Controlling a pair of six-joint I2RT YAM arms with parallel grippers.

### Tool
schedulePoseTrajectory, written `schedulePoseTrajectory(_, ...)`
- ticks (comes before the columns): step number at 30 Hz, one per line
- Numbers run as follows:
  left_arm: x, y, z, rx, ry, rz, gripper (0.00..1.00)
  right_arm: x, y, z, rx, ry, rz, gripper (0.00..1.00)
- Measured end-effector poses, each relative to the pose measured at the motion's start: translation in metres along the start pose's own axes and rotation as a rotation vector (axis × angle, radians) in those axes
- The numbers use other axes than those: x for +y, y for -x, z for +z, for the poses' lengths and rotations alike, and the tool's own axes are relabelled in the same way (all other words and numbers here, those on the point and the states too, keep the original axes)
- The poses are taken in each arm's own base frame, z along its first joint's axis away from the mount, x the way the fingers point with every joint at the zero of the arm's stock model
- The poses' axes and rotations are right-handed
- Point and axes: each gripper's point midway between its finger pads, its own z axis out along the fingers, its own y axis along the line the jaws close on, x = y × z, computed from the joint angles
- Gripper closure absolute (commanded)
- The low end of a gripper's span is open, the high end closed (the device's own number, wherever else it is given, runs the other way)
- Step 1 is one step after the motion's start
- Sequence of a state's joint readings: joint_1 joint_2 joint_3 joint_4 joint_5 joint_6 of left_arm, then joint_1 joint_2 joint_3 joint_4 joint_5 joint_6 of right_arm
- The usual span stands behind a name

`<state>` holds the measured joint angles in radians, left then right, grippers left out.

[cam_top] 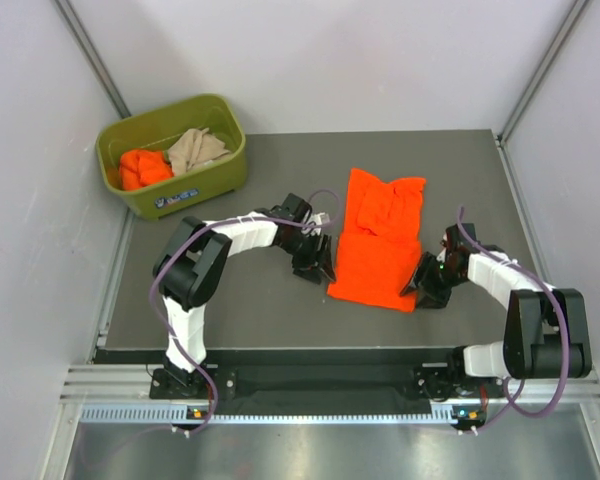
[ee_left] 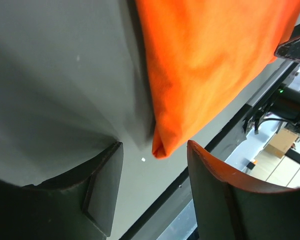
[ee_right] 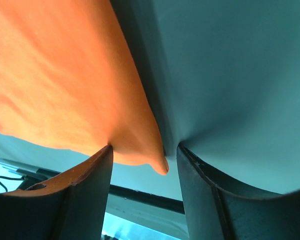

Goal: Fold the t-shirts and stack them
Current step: Fold the tshirt

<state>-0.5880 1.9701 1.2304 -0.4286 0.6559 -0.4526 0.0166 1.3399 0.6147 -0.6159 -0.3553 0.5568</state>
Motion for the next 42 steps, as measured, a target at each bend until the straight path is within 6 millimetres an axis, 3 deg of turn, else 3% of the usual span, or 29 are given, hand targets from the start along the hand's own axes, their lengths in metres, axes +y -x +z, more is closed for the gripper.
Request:
schedulePoseTrajectory(20, -0.016, 0.008, 0.02, -0.015, -0.094, -0.028, 0.54, 0.012, 0.012, 0.005, -0.02, 0.069, -0.069, 0.52)
schedulePoseTrajectory(22, -0.016, 0.008, 0.022, -0.013, -0.102, -0.042, 0.63, 0.015, 0.013, 0.007, -0.027, 0.09, -0.075, 0.55)
schedulePoseTrajectory(25, -0.013, 0.006, 0.026, -0.008, -0.104, -0.062, 0.83, 0.017, 0.014, 0.01, -0.028, 0.115, -0.081, 0.66)
schedulePoseTrajectory(27, -0.01, 0.005, 0.029, -0.003, -0.105, -0.078, 0.91, 0.018, 0.014, 0.013, -0.034, 0.128, -0.084, 0.76)
schedulePoseTrajectory(28, -0.01, 0.004, 0.03, 0.0, -0.105, -0.081, 1.0, 0.019, 0.013, 0.014, -0.033, 0.135, -0.085, 0.79)
schedulePoseTrajectory(32, -0.01, 0.004, 0.031, -0.004, -0.115, -0.083, 1.0, 0.019, 0.011, 0.017, -0.046, 0.162, -0.09, 1.0)
schedulePoseTrajectory(42, -0.005, -0.005, 0.02, -0.073, -0.079, -0.047, 1.0, 0.013, -0.002, 0.013, -0.086, 0.179, -0.116, 1.0)
